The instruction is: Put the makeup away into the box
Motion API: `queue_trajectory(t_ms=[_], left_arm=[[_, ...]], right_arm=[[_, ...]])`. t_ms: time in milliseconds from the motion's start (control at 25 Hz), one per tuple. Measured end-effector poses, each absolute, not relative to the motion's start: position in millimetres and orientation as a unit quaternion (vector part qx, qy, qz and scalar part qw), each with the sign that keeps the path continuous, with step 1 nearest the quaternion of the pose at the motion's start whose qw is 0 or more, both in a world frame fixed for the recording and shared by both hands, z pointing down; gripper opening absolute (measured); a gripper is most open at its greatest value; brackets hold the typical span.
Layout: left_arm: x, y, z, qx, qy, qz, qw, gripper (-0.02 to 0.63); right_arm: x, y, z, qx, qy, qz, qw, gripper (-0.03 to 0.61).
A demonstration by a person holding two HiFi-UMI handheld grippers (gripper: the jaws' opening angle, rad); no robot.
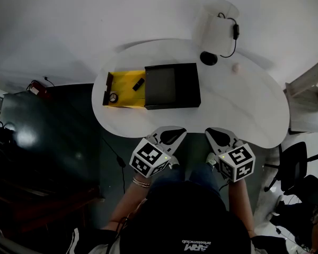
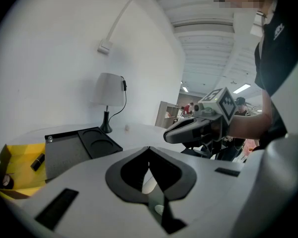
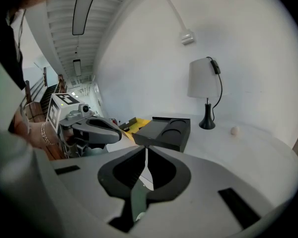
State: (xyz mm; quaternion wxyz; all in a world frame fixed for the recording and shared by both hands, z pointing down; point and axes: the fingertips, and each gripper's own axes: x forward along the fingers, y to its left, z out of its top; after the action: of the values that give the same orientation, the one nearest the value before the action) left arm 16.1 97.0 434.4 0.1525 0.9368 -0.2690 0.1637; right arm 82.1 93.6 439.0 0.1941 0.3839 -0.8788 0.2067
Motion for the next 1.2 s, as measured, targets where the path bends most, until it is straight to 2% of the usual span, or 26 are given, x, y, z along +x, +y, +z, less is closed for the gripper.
queue_trajectory(t_ms=[680, 1200], left_arm=[[146.0, 75.6, 431.7, 0.930, -0.289, 0.157, 0.162, 0.017], [212.0, 56.5, 446.4, 0.914, -0.336, 0.156, 0.164, 0.017]], right_arm=[[222.5, 72.2, 433.5, 0.383, -0.881, 0.204, 0.189, 0.031], [318.2, 63.9, 443.6, 0.375, -0.887, 0.198, 0.185, 0.031]])
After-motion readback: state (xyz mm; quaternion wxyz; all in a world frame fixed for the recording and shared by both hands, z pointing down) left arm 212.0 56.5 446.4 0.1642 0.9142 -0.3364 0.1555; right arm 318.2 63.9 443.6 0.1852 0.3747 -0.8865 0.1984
